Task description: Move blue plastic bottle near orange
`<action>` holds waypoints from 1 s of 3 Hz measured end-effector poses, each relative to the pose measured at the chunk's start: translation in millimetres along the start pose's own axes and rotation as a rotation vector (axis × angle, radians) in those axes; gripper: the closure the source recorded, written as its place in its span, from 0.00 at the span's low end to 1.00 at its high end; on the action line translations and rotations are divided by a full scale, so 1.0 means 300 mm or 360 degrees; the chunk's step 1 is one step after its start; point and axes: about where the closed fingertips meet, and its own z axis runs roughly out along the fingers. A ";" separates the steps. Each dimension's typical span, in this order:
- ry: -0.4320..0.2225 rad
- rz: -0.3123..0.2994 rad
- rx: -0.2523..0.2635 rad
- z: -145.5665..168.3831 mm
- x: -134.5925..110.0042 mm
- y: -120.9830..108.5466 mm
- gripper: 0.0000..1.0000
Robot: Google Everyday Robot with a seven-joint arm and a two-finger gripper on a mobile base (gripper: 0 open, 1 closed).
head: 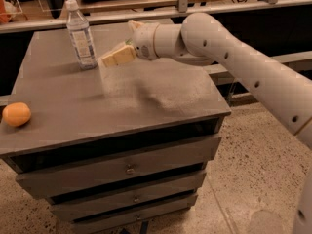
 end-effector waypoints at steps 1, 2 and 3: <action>-0.0002 0.0002 -0.0091 0.098 0.031 -0.008 0.00; -0.0033 0.0015 -0.0173 0.182 0.037 -0.003 0.00; -0.0050 0.0030 -0.0230 0.252 0.031 0.008 0.00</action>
Offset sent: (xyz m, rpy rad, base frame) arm 0.0377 0.0653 -0.0280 0.0400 0.0395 0.1582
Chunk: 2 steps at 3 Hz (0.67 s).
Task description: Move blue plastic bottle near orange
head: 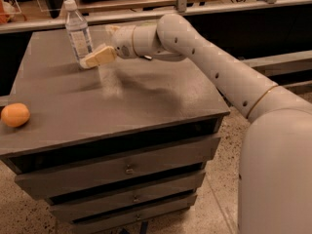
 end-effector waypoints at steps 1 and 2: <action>-0.0020 0.0038 -0.0014 0.053 -0.004 0.001 0.00; -0.0022 0.0059 -0.0019 0.097 -0.004 -0.005 0.00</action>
Offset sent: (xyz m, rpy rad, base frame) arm 0.0182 0.0339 -0.0053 0.0270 0.0453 -0.0037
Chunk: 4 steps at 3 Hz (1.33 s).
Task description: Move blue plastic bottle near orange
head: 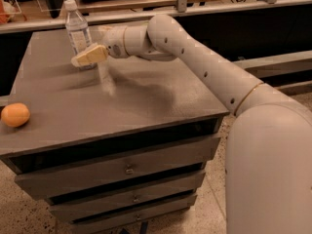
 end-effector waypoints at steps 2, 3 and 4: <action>-0.0012 -0.0009 -0.0032 0.076 -0.004 -0.010 0.14; -0.0018 -0.0028 -0.0037 0.095 -0.005 -0.023 0.37; -0.0020 -0.0043 -0.0056 0.103 -0.005 -0.028 0.61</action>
Offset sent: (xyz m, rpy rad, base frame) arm 0.0186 0.0257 -0.0039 0.0077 -0.0171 0.0312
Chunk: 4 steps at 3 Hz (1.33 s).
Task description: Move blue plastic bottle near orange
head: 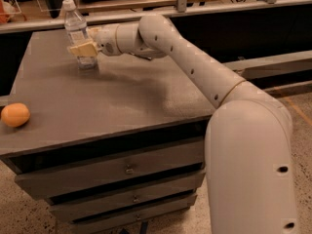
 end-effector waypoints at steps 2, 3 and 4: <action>-0.0053 -0.0002 -0.0106 -0.129 -0.100 0.114 1.00; -0.0076 0.0000 -0.0185 -0.184 -0.139 0.217 1.00; -0.0085 0.0007 -0.0310 -0.190 -0.168 0.335 1.00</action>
Offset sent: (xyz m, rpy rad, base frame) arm -0.0797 -0.0491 0.0540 0.0440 0.0125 0.1063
